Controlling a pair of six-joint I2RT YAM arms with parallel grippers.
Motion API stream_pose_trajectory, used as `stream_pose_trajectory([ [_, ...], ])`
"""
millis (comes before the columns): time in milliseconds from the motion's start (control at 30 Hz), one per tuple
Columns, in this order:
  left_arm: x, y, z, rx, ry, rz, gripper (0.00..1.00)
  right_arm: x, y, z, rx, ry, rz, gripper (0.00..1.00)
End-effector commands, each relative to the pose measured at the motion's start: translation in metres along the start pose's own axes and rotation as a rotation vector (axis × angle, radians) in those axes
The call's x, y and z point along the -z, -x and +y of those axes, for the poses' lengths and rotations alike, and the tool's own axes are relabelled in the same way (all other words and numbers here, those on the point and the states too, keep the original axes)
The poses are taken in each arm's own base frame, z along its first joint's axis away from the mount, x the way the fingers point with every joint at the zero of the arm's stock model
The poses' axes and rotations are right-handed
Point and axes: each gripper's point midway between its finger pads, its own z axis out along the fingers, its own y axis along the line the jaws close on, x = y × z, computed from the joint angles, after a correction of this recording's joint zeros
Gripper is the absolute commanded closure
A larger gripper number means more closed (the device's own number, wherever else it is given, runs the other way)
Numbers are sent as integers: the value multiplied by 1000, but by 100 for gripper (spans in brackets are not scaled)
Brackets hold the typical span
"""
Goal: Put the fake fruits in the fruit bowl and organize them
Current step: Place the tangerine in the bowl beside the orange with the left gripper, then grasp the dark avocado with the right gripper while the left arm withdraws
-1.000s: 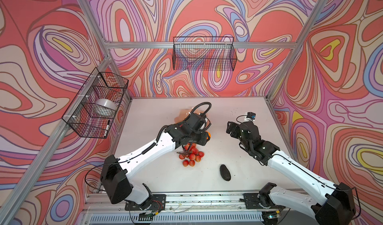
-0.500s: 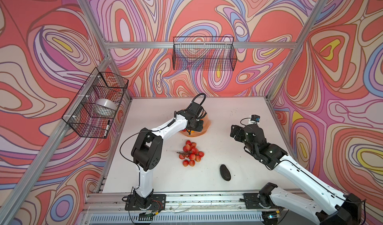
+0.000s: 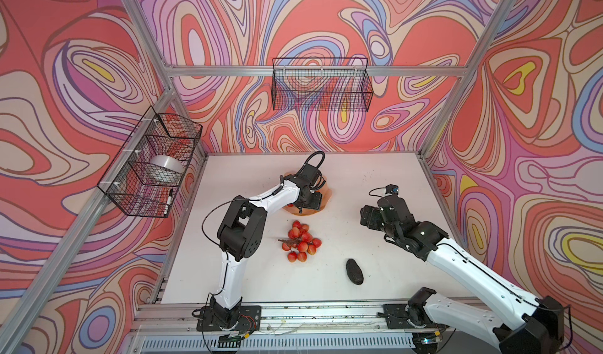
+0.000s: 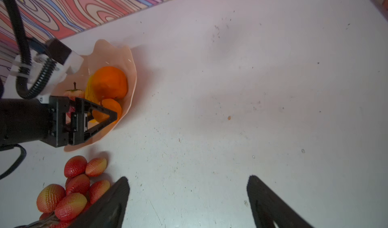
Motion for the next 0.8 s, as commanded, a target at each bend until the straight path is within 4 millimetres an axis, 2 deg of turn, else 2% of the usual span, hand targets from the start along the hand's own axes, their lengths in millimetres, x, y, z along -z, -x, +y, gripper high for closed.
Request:
stream_pose_trajectory([
  [0, 49, 32, -11, 25, -68, -132, 31, -5, -37, 8, 39, 53, 182, 12],
  [100, 91, 50, -14, 38, -96, -248, 28, -7, -66, 18, 62, 83, 270, 13],
  [200, 139, 64, -4, 52, -64, -428, 27, -3, -97, 25, 103, 71, 352, 13],
  [333, 200, 62, 20, 90, -12, -691, 21, 4, -136, 33, 133, 54, 429, 14],
  [433, 232, 41, 47, 136, 66, -811, 15, 6, -163, 32, 144, 36, 482, 15],
  [533, 247, 9, 75, 199, 144, -869, 11, 5, -182, 27, 186, -16, 515, 15],
  [667, 249, -40, 111, 312, 217, -873, 7, -2, -198, 31, 184, -16, 539, 17],
  [767, 246, -71, 127, 400, 209, -870, 7, -5, -203, 29, 194, -54, 530, 22],
])
